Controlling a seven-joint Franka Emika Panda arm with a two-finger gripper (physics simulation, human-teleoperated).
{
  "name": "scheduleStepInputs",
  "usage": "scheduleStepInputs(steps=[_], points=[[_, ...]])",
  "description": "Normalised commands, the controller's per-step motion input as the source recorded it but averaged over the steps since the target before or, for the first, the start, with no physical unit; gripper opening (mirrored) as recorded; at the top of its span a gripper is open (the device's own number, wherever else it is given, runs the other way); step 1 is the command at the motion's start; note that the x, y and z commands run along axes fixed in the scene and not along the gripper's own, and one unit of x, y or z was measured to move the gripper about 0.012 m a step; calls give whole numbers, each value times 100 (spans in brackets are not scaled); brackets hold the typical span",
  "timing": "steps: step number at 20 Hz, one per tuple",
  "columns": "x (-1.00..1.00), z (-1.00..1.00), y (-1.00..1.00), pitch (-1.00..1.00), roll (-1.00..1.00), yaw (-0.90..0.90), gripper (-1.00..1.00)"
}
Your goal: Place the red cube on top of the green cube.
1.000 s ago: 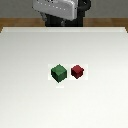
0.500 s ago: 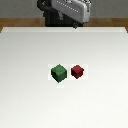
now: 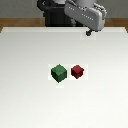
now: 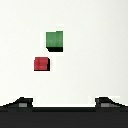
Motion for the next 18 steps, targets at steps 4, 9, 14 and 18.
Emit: scheduleStepInputs(steps=[4, 9, 14, 18], points=[[100, 0, 0, 0, 0, 0, 100], [100, 0, 0, 0, 0, 0, 100], [0, -20, 0, 0, 0, 0, 100], [0, -75, -25, 0, 0, 0, 100]])
